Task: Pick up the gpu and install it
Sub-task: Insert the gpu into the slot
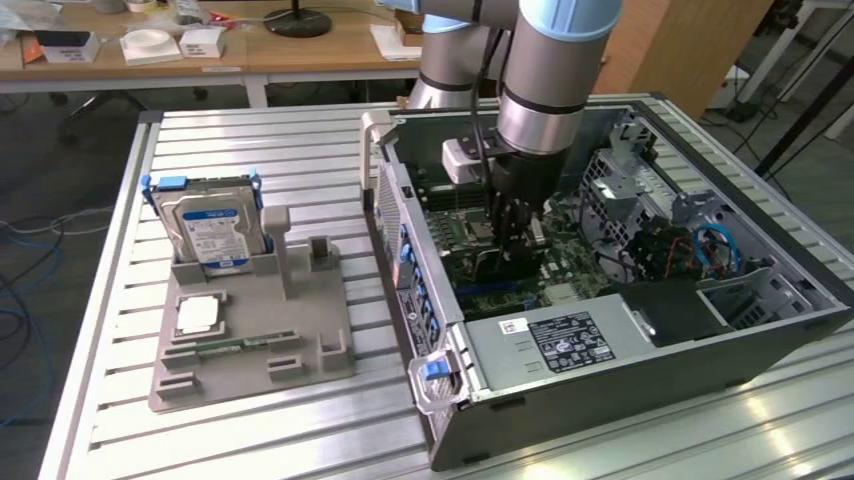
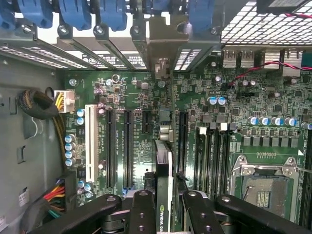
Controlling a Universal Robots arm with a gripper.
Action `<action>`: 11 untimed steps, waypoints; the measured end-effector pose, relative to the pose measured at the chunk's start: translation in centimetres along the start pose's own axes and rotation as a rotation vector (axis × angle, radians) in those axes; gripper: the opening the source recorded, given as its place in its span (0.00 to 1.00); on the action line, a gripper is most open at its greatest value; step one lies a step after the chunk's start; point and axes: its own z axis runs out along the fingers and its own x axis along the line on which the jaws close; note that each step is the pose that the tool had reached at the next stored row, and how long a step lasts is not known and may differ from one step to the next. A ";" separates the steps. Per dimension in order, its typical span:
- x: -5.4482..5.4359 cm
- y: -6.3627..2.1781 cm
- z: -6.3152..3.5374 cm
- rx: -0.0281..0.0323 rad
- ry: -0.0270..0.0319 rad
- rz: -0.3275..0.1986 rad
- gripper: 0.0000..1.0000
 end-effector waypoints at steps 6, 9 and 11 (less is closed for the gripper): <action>0.0 0.04 0.12 -0.0001 0.0001 0.003 0.26; 0.0 0.05 -0.22 0.0012 -0.0051 0.003 0.26; 0.1 0.04 -0.93 -0.0007 -0.0011 0.003 0.26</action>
